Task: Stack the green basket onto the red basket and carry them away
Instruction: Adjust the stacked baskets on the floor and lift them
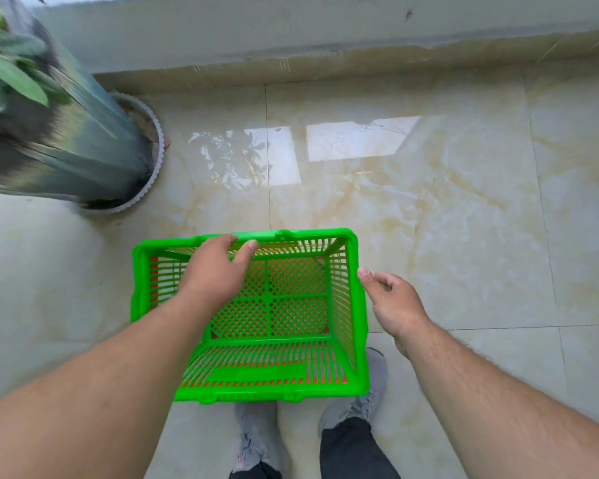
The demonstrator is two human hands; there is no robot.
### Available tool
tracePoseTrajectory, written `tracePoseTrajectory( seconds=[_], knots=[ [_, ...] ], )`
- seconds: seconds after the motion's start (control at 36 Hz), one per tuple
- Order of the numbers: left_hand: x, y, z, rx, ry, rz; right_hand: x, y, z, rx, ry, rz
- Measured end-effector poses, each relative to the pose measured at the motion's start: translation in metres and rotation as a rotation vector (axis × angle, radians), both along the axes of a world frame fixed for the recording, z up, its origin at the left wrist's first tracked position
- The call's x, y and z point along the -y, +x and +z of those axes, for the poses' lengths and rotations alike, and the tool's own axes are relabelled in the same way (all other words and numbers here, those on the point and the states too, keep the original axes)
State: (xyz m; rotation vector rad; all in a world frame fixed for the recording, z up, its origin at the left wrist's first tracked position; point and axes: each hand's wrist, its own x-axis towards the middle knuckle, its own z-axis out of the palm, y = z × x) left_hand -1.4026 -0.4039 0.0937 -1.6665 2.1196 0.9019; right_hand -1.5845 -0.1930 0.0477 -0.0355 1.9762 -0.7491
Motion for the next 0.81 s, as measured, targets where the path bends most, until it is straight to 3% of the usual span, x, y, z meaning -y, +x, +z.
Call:
tracePoseTrajectory(
  seconds=[0.42,0.81],
  knots=[
    [-0.029,0.135,0.004,-0.014,0.021,0.325,-0.022,0.037,0.013,-0.085,-0.002,0.102],
    [-0.011,0.242,-0.004,0.030,0.055,0.342,-0.040,0.093,0.054,-0.189,0.061,0.100]
  ],
)
